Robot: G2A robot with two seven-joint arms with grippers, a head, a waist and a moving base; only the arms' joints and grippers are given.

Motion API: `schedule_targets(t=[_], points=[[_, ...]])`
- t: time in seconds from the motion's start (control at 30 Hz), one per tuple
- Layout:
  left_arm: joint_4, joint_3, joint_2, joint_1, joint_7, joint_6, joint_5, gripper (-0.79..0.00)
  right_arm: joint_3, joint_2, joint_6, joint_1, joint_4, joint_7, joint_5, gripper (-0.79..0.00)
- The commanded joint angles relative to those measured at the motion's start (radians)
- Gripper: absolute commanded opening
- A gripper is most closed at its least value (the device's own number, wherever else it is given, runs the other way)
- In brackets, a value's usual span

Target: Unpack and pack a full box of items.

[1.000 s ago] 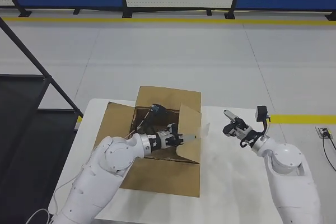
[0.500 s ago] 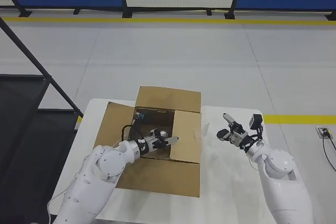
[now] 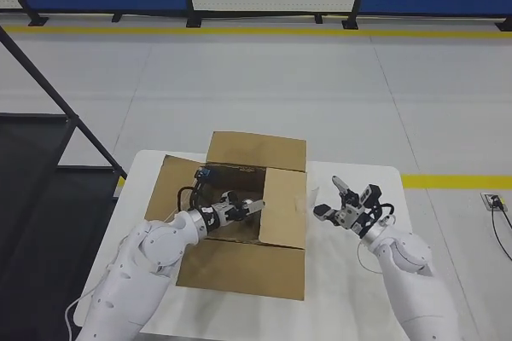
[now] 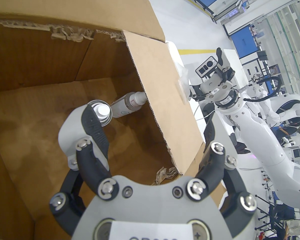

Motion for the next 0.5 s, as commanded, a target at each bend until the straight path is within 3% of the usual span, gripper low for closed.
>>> schedule_targets(t=[0.0, 0.47], points=[[-0.003, -0.006, 0.001, 0.004, 0.001, -0.001, -0.001, 0.000, -0.012, -0.003, -0.001, 0.012, 0.022, 0.014, 0.030, 0.000], [-0.032, -0.047, 0.014, 0.050, 0.011, -0.009, 0.007, 0.000, -0.036, -0.023, -0.088, 0.055, 0.117, -0.025, 0.211, 0.000]])
